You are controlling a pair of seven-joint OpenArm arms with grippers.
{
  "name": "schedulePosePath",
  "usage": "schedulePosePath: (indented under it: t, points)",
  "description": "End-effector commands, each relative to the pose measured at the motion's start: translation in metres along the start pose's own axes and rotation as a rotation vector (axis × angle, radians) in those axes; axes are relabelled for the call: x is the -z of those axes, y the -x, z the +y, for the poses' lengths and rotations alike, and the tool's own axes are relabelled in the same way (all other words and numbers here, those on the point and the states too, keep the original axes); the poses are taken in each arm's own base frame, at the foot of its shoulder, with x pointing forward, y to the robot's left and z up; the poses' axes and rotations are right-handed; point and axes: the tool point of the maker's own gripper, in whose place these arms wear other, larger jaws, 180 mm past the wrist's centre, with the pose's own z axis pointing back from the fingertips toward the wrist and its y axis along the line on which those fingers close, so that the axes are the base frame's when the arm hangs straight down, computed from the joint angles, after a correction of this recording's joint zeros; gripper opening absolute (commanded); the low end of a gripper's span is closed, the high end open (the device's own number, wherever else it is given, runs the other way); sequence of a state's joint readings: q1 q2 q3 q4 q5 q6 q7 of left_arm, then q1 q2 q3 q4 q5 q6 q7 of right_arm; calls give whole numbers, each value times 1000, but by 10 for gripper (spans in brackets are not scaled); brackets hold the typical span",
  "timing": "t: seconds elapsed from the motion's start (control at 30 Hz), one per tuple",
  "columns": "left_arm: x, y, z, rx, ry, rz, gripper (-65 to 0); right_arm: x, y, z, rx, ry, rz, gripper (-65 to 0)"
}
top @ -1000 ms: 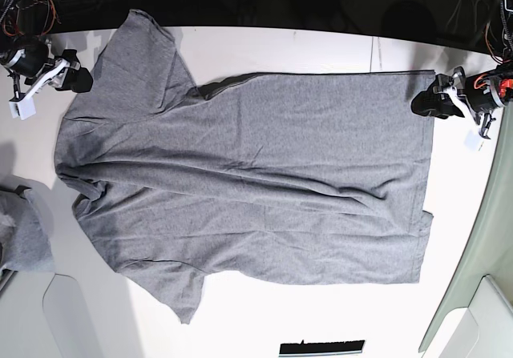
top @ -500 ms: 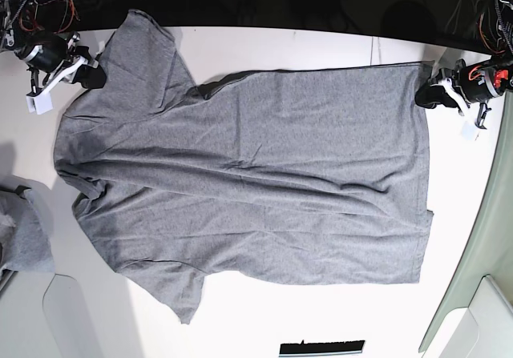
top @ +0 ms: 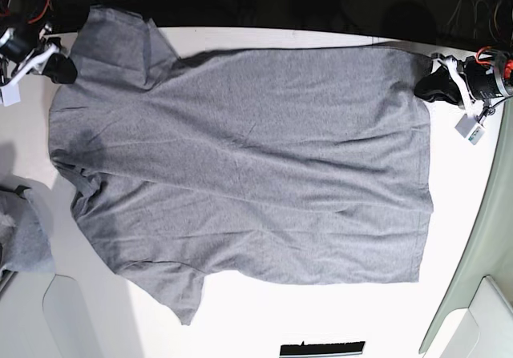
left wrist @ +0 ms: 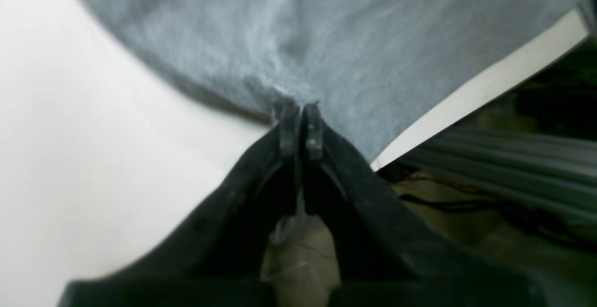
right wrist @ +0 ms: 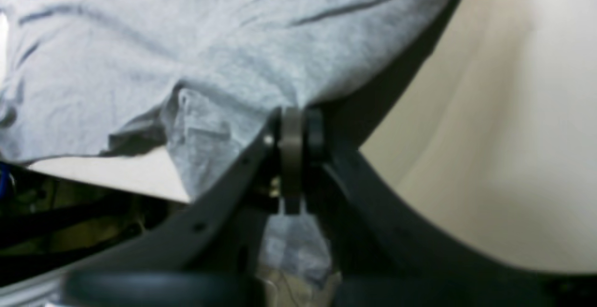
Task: Layout the t-shirt on the table in an organized manner, then fold the t-shirt properly
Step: 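Grasp the shoulder edge with both grippers and fold it over the body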
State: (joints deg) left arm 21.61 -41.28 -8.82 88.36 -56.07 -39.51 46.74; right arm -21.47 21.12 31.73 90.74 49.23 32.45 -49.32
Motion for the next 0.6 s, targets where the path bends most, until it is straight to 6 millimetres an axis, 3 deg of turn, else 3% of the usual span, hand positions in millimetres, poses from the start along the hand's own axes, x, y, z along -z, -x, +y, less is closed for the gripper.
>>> schedulePosePath:
  t: [0.0,0.13,0.33,0.57]
  points:
    - [-12,-13,2,35,-10,-31,-650,-11,-13,1,-31,0,-40,-650]
    - [-29,-17,4,36,-40,-69,-650,-29,-11,3,-55,20,-53,-650]
    - [-48,-17,11,23,-81,-98,-650,-52,-32,-5,-60,57,-136,-650]
    - [-54,-43,21,59,-129,-207,-650,-52,-67,-6,-96,70,-231,-650]
